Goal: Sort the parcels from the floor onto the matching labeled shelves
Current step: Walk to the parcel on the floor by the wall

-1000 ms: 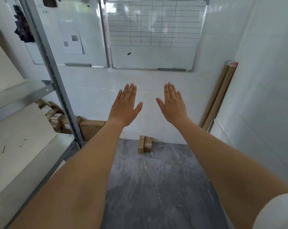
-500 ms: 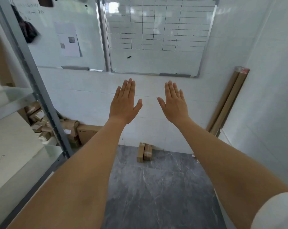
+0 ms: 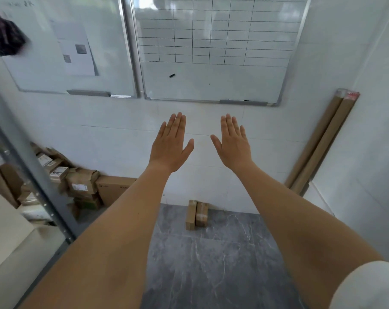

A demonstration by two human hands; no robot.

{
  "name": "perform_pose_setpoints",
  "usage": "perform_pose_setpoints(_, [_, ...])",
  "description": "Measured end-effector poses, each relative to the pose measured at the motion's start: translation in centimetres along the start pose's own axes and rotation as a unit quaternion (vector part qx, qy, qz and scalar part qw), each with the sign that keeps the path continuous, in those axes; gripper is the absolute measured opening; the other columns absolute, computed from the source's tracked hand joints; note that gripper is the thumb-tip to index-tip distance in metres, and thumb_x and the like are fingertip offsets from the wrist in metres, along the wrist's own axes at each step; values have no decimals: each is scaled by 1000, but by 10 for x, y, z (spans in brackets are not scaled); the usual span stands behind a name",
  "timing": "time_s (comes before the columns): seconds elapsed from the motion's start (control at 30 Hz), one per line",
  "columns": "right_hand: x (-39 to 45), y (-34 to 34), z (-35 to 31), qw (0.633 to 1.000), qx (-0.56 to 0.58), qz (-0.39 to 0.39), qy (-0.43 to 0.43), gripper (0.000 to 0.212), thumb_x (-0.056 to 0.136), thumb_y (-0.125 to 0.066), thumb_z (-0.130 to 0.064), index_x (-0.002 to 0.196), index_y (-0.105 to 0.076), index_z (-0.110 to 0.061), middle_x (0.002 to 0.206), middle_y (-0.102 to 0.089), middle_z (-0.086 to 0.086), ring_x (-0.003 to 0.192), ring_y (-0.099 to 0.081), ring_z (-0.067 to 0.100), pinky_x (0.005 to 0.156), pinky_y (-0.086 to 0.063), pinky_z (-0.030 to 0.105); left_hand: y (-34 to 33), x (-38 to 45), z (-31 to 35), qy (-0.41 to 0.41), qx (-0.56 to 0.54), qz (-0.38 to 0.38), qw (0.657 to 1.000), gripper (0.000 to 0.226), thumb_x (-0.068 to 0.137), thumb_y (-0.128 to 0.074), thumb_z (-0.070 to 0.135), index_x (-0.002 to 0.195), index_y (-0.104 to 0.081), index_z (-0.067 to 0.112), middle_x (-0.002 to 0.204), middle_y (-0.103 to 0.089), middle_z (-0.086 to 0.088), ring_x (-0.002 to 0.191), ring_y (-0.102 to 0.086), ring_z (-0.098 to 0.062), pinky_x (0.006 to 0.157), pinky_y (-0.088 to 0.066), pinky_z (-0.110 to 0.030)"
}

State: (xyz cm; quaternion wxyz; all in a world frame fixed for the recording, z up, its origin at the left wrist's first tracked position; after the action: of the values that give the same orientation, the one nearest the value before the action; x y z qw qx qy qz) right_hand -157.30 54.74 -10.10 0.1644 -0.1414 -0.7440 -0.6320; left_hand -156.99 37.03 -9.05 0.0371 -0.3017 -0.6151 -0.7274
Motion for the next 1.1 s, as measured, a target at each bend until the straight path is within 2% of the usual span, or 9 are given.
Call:
perform_pose_setpoints(0.23, [42, -66, 9, 999, 9, -36, -17, 70, 108, -23, -47, 161, 0, -7, 171, 2, 9, 158, 4, 22, 127, 2, 39, -61, 42, -39, 3, -9, -30, 1000, 70, 104, -24, 44, 157, 1, 7, 166, 4, -7, 153, 6, -19, 125, 2, -36])
perform_pose_setpoints(0.6, [91, -193, 55, 989, 47, -132, -40, 70, 108, -22, -48, 162, -1, -8, 171, 2, 8, 158, 3, 22, 128, 0, 39, -195, 86, -62, 87, -75, -113, 987, 71, 104, -23, 45, 157, 1, 6, 166, 3, -8, 153, 6, -20, 125, 1, -38])
perform_pose_setpoints(0.83, [112, -271, 75, 972, 87, -213, -54, 71, 108, -21, -49, 162, 1, -9, 171, 5, 6, 158, 5, 20, 128, 2, 38, -273, 105, -78, 173, -175, -180, 952, 69, 105, -25, 43, 157, 2, 7, 166, 4, -8, 153, 7, -19, 125, 2, -37])
perform_pose_setpoints(0.97, [125, -304, 86, 957, 143, -231, -104, 70, 108, -24, -48, 162, -4, -7, 171, 0, 8, 158, 3, 21, 128, -1, 39, -305, 121, -84, 179, -207, -203, 940, 70, 104, -25, 46, 158, 2, 10, 166, 3, -4, 153, 7, -16, 124, 4, -34])
perform_pose_setpoints(1.03, [136, -320, 92, 947, 174, -230, -140, 69, 108, -24, -47, 162, -6, -7, 171, -2, 8, 158, 2, 21, 128, -2, 39, -320, 133, -90, 203, -261, -205, 921, 69, 104, -26, 47, 158, 1, 12, 166, 3, -2, 153, 6, -15, 123, 3, -33])
perform_pose_setpoints(1.1, [145, -335, 95, 935, 206, -228, -175, 69, 108, -24, -48, 162, -7, -7, 171, -3, 8, 158, 2, 21, 127, -2, 39, -335, 140, -96, 250, -332, -201, 887, 67, 104, -25, 47, 158, -2, 15, 167, 0, 1, 153, 3, -14, 124, -1, -34])
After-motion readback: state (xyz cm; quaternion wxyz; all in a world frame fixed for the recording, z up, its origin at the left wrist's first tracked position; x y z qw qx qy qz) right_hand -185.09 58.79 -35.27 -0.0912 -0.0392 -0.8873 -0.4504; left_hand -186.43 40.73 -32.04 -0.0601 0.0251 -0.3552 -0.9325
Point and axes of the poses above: each hand's wrist, its own x-axis towards the middle knuckle, its own y-axis out of the back of the hand, z = x × y, the point moved 7 cm from there along x, towards the middle knuckle
